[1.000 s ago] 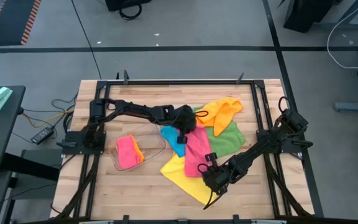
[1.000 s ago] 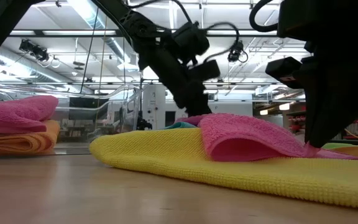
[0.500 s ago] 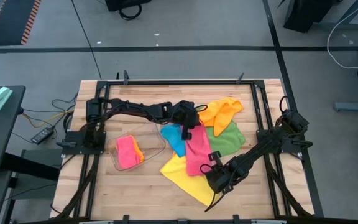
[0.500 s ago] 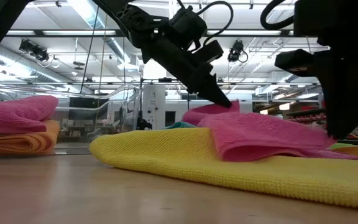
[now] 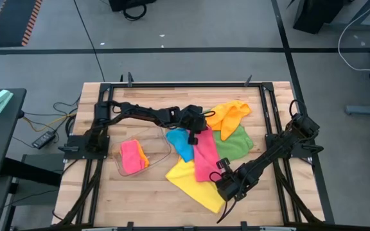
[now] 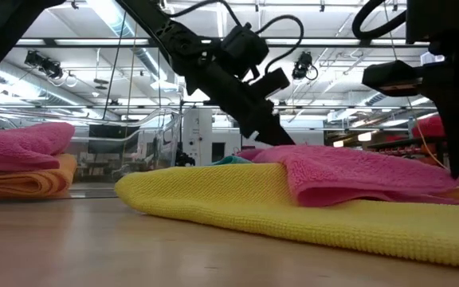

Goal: Fold microfiber towels
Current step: Fold the pink microfiber cloth

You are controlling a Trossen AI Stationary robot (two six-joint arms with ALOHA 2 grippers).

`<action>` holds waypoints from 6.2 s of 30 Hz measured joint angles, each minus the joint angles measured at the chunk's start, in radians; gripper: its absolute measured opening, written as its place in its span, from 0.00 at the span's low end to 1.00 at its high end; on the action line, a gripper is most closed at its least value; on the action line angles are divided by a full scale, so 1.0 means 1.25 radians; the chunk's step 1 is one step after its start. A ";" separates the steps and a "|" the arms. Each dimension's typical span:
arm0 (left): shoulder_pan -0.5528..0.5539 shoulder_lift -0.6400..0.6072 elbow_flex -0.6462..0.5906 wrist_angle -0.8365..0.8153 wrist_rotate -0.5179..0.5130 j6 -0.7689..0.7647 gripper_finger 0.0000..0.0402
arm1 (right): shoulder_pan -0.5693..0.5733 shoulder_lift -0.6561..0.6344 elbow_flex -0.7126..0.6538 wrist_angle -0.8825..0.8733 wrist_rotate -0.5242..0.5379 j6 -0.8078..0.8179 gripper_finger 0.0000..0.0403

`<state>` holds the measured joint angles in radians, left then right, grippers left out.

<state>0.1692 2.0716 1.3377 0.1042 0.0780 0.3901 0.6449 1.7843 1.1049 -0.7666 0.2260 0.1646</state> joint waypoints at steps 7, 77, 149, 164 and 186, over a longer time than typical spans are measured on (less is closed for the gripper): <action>0.002 0.017 0.000 0.019 -0.002 0.009 0.04 | 0.000 0.000 -0.022 0.015 0.000 0.007 0.04; -0.144 -0.110 0.000 -0.257 -0.032 0.038 0.43 | 0.062 -0.001 -0.189 0.266 0.238 0.018 0.10; -0.404 -0.037 0.001 -0.146 -0.076 -0.075 0.06 | 0.047 -0.046 -0.051 0.267 0.179 0.163 0.39; -0.467 -0.056 0.040 -0.146 -0.114 -0.356 0.02 | 0.098 0.039 -0.044 0.357 0.308 0.078 0.46; -0.485 -0.056 0.058 -0.197 -0.248 -0.622 0.03 | 0.125 0.126 -0.053 0.483 0.419 0.127 0.45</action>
<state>-0.4369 2.0018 1.4097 -0.1424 -0.2325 -0.3871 0.8014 1.9421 1.0384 -0.1630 0.7494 0.3230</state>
